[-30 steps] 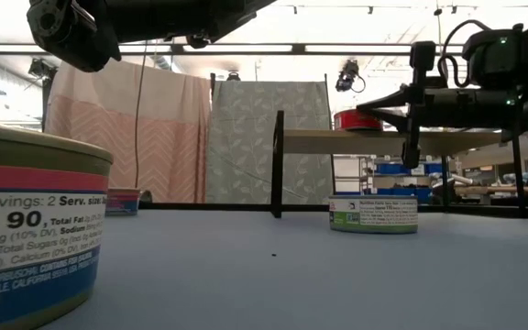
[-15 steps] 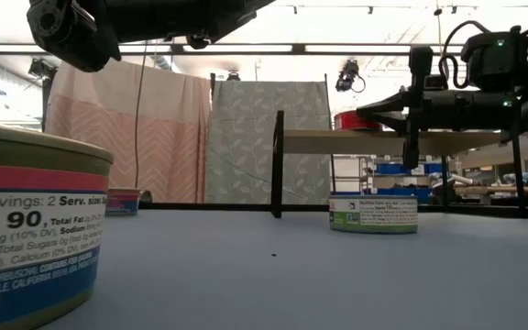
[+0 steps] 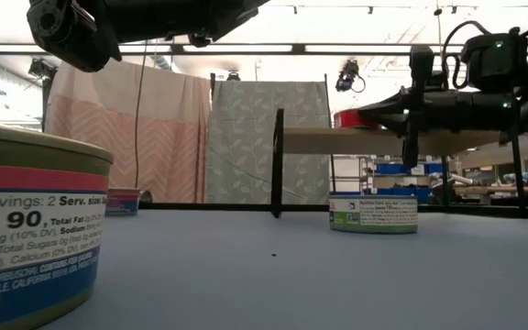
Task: Stack canned seafood by type on shelf
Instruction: Put the left red tuna can on the shelf, then stack the red tuna can on top of the red tuna can on the shelf
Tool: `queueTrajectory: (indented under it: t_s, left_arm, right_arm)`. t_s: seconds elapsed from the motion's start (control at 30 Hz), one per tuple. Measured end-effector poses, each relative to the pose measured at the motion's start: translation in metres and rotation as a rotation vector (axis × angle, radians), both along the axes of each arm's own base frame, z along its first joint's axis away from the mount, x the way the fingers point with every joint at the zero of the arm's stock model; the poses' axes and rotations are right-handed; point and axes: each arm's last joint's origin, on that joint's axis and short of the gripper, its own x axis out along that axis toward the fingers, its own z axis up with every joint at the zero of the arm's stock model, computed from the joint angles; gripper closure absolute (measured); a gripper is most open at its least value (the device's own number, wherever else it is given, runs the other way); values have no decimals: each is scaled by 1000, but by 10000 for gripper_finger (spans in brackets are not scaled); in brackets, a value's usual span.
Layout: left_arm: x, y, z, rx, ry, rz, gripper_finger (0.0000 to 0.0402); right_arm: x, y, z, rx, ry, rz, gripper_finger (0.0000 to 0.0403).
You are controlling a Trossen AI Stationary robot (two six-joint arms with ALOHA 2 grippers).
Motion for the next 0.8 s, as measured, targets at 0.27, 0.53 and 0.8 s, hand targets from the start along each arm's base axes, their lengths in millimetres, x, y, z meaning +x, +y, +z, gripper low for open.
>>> queueTrajectory:
  t_s: [0.27,0.53,0.8]
  left_arm:
    - [0,-1,1,39,2,-21,39]
    - [2,-1,6,35,-21,-21,39]
    - [3,-2,5,37,1,-22,39]
  right_arm:
    - [19,32,31,-396,-117,222,391]
    - [22,42,41,-446,-158,251,389]
    - [26,62,20,-441,66,406,395]
